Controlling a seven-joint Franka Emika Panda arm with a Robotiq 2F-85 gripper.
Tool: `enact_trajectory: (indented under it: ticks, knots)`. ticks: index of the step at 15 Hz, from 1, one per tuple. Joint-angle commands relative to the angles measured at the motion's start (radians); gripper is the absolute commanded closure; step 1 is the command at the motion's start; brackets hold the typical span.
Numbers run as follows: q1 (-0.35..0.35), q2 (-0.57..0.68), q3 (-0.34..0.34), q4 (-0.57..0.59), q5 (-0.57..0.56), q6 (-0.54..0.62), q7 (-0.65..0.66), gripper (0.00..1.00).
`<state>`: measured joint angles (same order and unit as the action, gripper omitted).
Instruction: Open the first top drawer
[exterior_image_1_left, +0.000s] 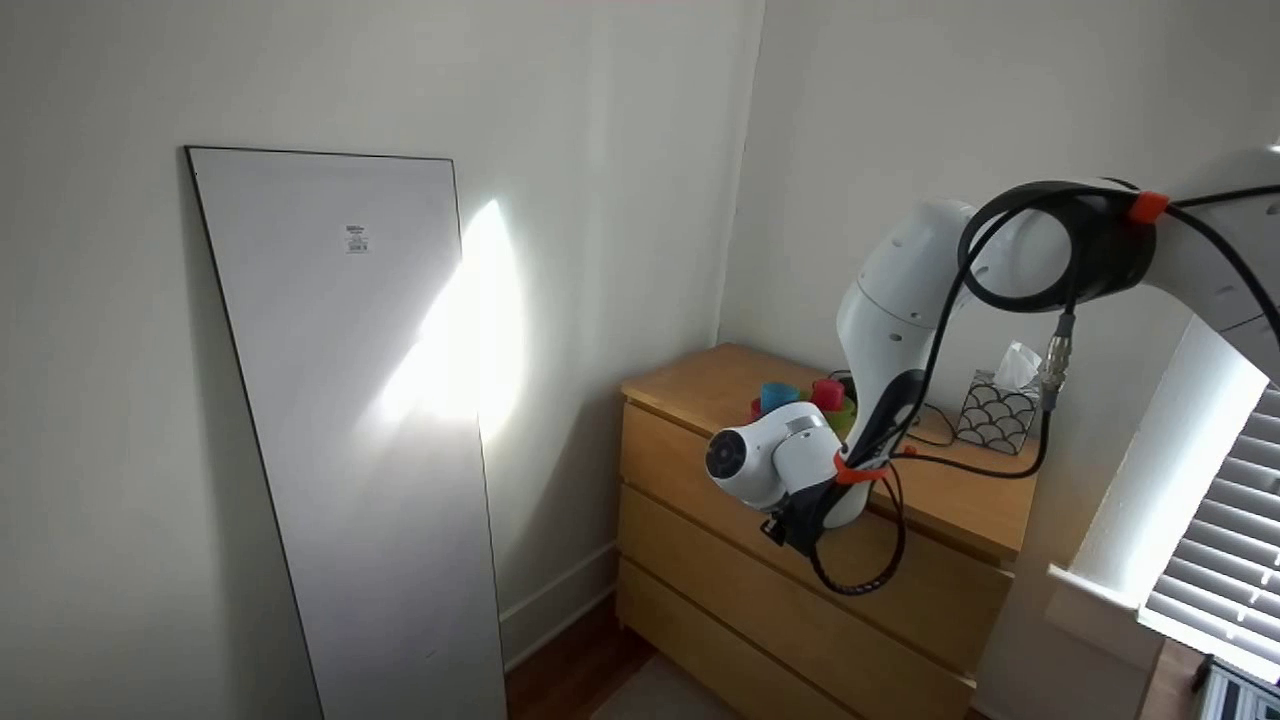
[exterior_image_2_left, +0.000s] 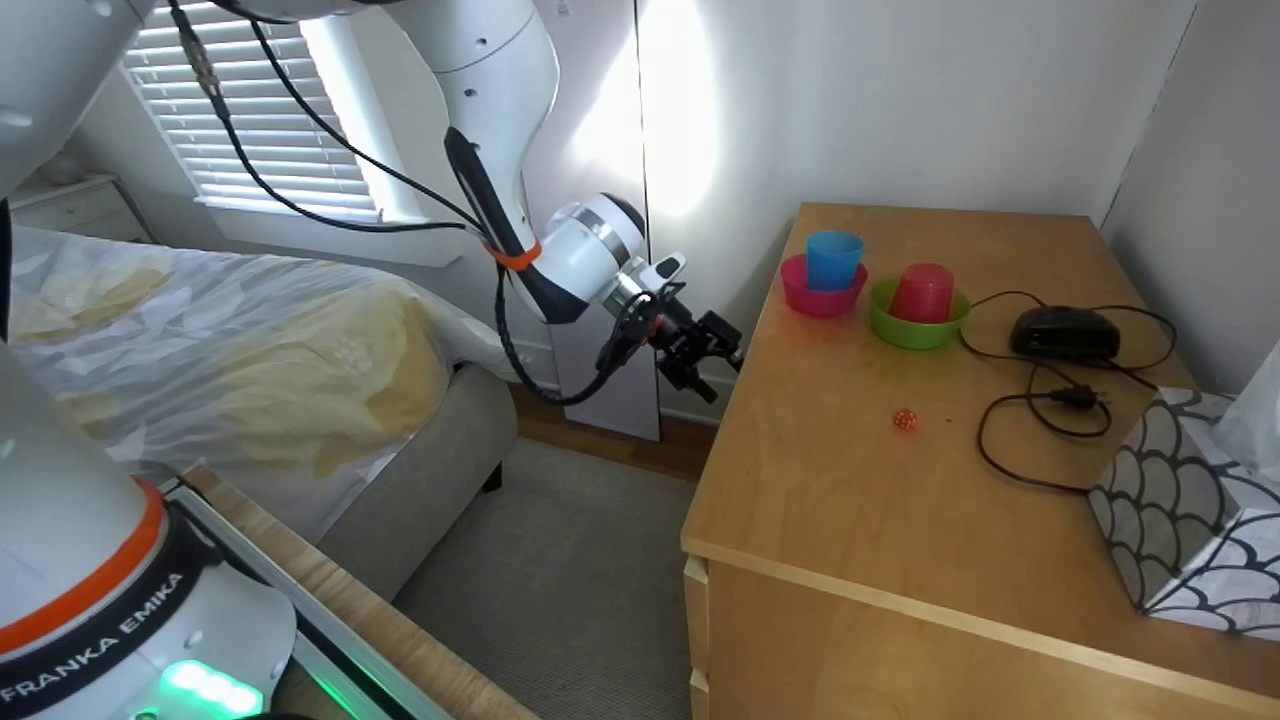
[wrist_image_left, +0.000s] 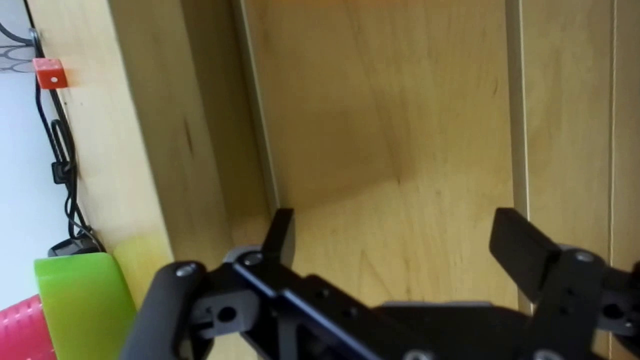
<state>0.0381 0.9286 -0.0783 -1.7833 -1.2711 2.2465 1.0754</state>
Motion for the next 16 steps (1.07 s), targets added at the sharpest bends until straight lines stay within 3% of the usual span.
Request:
enact_trajectory:
  ticks: [1,7,16]
  knots:
    - [0.039,0.046,-0.030,0.038,-0.053,-0.038,0.051,0.00]
    - [0.063,0.078,-0.032,0.063,-0.103,-0.158,0.091,0.00]
    - [0.006,0.108,0.015,0.069,-0.079,-0.115,-0.043,0.00]
